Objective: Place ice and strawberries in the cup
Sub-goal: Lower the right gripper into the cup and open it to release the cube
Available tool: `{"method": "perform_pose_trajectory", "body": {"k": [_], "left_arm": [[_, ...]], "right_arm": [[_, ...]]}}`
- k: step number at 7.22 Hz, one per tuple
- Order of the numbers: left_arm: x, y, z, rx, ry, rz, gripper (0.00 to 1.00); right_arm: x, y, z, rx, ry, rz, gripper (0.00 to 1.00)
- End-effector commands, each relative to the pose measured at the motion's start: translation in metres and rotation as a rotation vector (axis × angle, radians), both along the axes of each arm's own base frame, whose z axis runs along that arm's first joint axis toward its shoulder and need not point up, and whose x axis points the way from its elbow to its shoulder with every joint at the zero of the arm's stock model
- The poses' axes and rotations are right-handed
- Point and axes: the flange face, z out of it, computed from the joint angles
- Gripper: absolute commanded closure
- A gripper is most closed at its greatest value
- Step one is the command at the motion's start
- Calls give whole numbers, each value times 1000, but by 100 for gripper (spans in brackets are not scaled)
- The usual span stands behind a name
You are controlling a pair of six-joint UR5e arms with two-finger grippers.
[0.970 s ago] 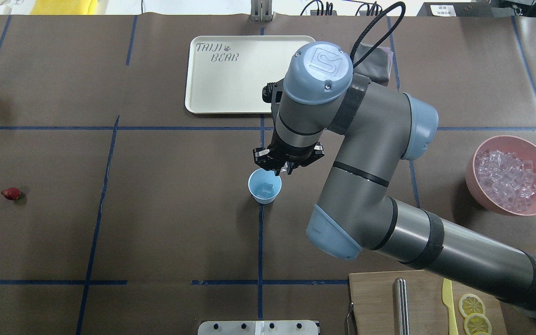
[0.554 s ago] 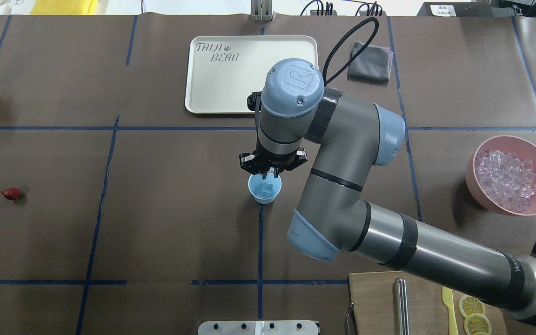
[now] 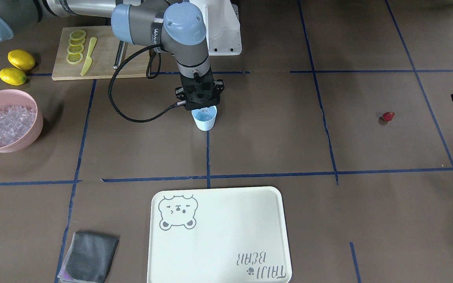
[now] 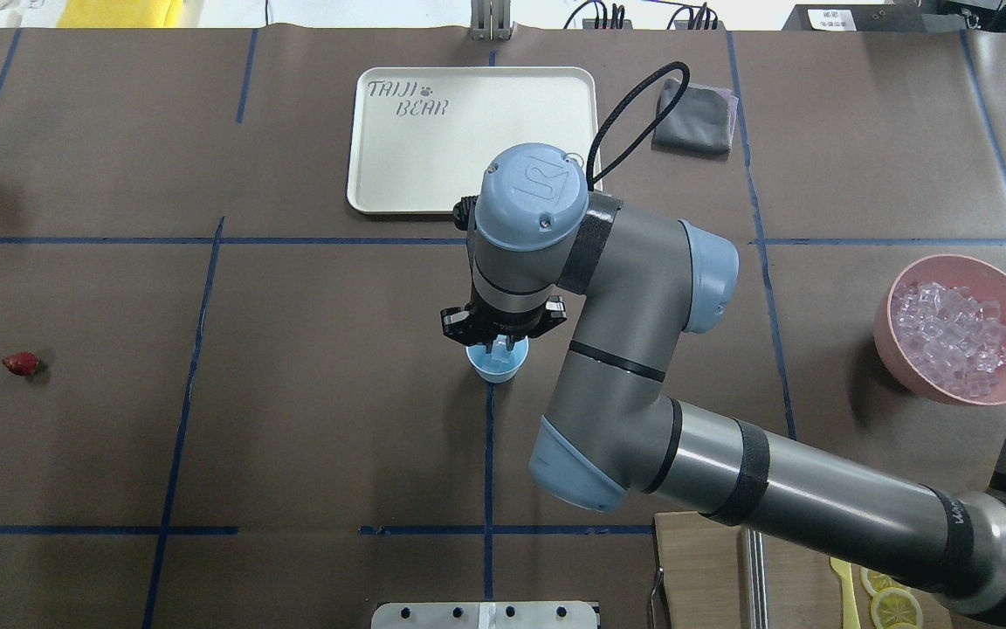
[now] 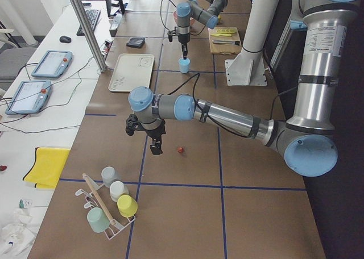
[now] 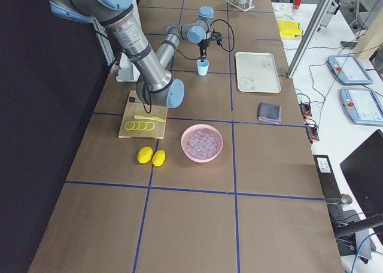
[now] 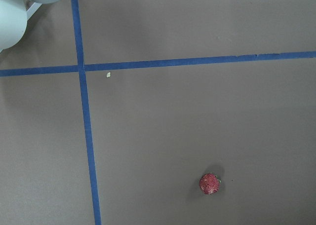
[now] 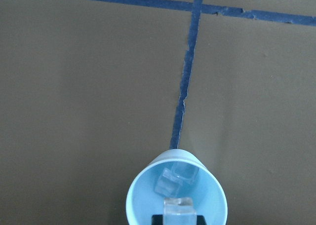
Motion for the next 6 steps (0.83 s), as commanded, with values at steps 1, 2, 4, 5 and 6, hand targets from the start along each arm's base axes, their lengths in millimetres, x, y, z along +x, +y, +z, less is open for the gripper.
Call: {"method": "perform_pose_trajectory", "body": {"k": [1, 2, 4, 5, 6], "left_arm": [[0, 0, 0, 0, 0, 0, 0], [0, 0, 1, -1, 0, 0, 0], [0, 0, 1, -2, 0, 0, 0], [0, 0, 1, -2, 0, 0, 0], [0, 0, 0, 0, 0, 0, 0]], "right_arm": [[-1, 1, -1, 1, -1, -2, 79], [0, 1, -1, 1, -3, -2, 71], [0, 2, -2, 1, -3, -2, 68], [2, 1, -1, 1, -3, -1, 68], [2, 1, -3, 2, -4, -1, 67]]}}
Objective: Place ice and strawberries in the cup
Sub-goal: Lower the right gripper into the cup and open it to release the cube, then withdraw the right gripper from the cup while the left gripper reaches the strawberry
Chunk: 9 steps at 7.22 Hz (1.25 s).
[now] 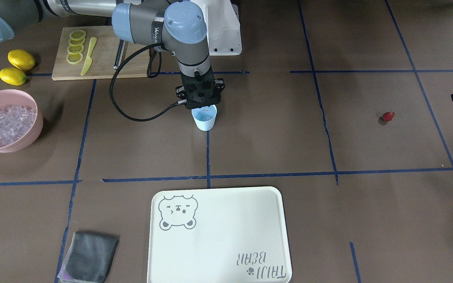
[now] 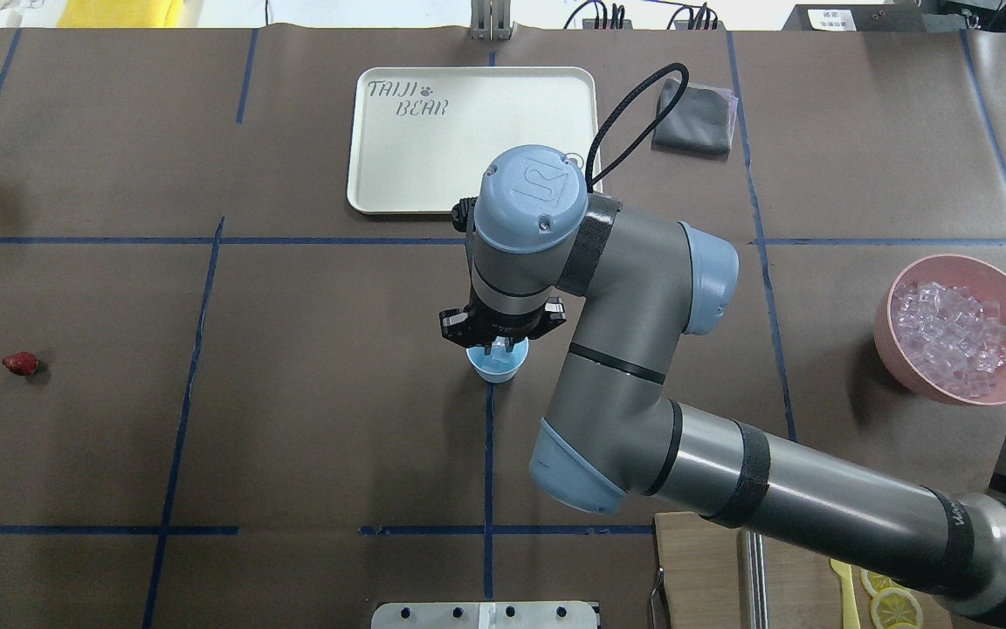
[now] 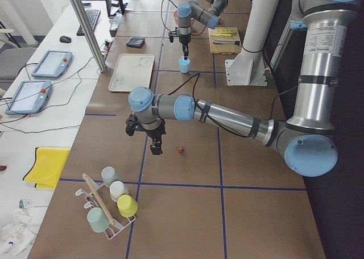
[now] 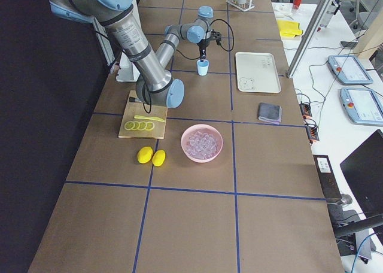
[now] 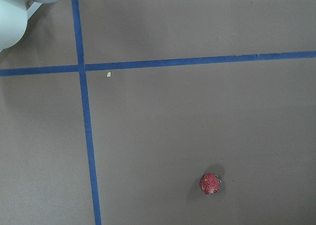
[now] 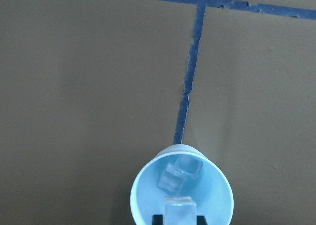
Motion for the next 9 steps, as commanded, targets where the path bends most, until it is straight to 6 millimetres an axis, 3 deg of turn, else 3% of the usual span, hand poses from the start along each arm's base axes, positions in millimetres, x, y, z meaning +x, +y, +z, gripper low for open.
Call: {"method": "perform_pose_trajectory", "body": {"k": [1, 4, 5, 6, 8, 9], "left_arm": [[0, 0, -1, 0, 0, -1, 0], [0, 0, -1, -1, 0, -2, 0], [0, 0, 0, -3, 0, -2, 0], [0, 0, 0, -3, 0, -2, 0], [3, 0, 0, -4, -1, 4, 0], [10, 1, -1, -3, 1, 18, 0]], "right_arm": [[1, 0, -1, 1, -1, 1, 67], [2, 0, -1, -1, -2, 0, 56], [7, -4, -3, 3, -7, 7, 13], [13, -3, -7, 7, -19, 8, 1], [26, -9, -14, 10, -35, 22, 0], [45, -13, -21, 7, -27, 41, 0]]}}
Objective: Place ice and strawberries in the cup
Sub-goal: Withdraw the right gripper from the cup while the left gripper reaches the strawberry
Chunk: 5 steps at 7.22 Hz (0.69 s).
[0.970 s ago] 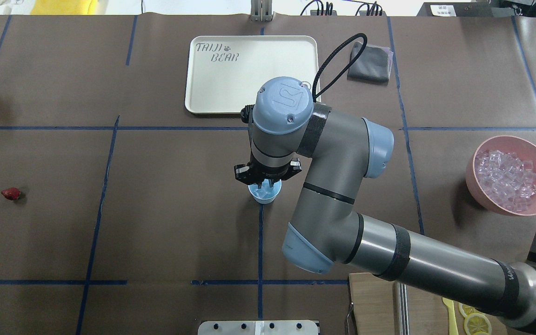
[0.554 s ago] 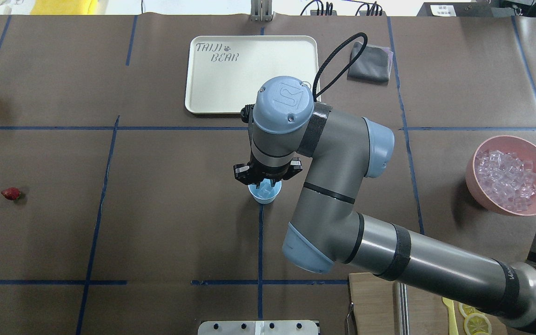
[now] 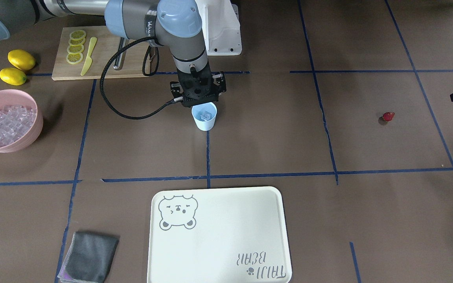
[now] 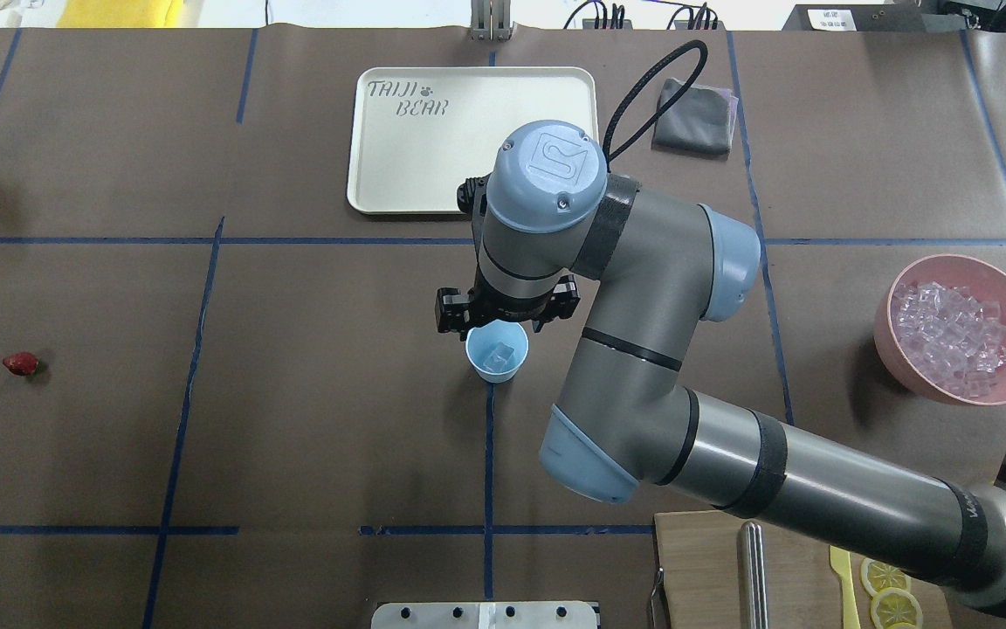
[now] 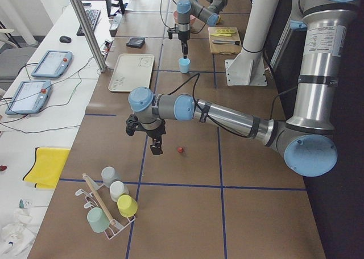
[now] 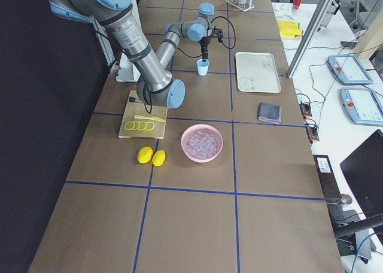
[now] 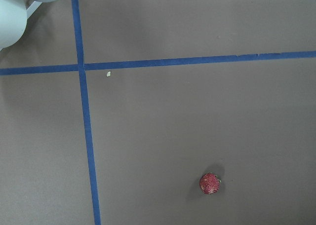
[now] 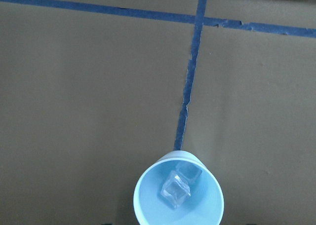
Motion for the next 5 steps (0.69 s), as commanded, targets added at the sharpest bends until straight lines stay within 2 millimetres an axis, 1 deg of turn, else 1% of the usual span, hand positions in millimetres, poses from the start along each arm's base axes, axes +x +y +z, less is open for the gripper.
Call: {"method": "perform_pose_trajectory", "body": {"k": [1, 2, 3, 4, 5], "left_arm": [[10, 1, -2, -14, -1, 3, 0], [21, 2, -9, -58, -10, -29, 0], [26, 8, -6, -51, -9, -31, 0], [32, 26, 8, -26, -20, -52, 0], [53, 43, 17, -9, -9, -89, 0]], "right_arm": [[52, -11, -14, -11, 18, 33, 0], [82, -14, -5, 18, 36, 22, 0], [115, -27, 9, 61, 70, 12, 0], [142, -46, 21, 77, 86, 0, 0], [171, -64, 36, 80, 82, -12, 0]]}}
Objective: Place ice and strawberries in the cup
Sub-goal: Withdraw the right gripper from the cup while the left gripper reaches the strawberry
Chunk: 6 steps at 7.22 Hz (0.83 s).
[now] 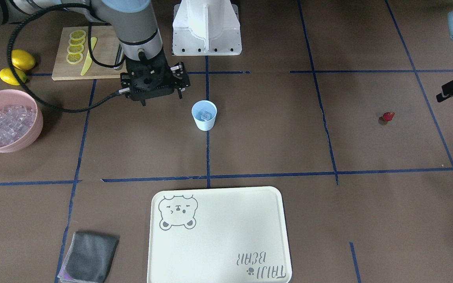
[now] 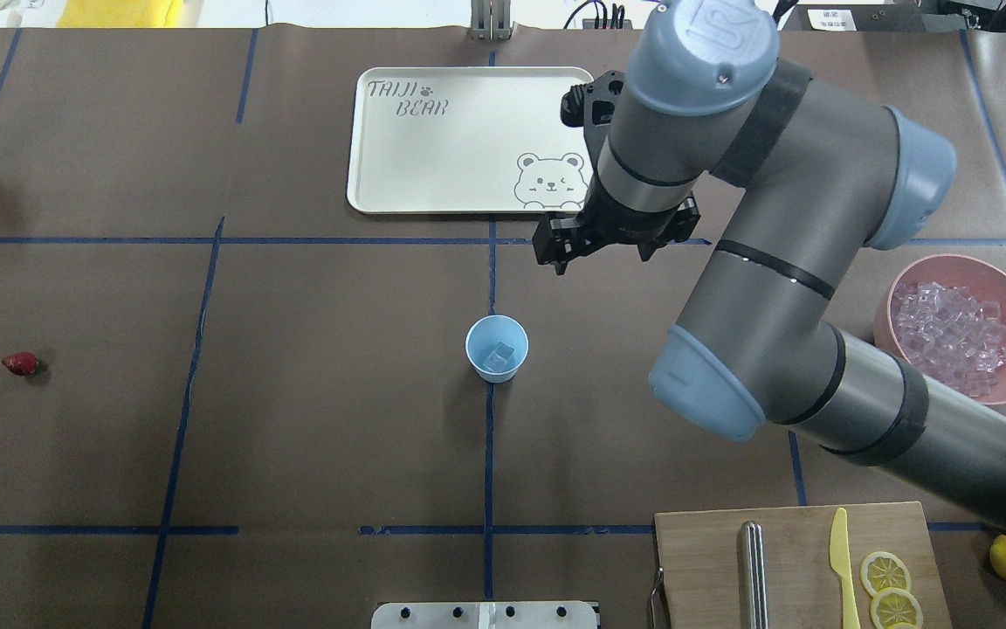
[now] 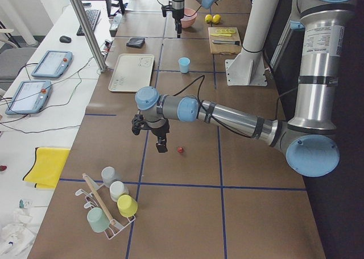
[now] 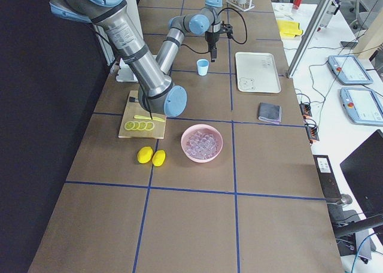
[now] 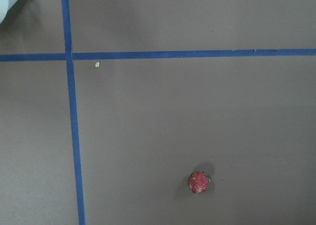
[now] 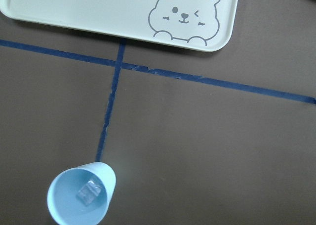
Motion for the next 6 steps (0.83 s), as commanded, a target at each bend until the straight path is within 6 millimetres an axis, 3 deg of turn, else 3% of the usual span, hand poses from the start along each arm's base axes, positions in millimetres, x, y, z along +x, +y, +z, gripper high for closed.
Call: {"method": "perform_pose_trajectory", "body": {"k": [1, 3, 5, 6], "left_arm": [[39, 38, 21, 39, -10, -71, 0], [78, 51, 26, 55, -45, -104, 0], [125, 60, 34, 63, -99, -157, 0], [139, 63, 40, 56, -81, -181, 1]], "right_arm": [[66, -35, 33, 26, 7, -27, 0], [116, -55, 60, 61, 4, -54, 0], [124, -58, 70, 61, 14, -55, 0], [125, -57, 69, 63, 11, -54, 0]]}}
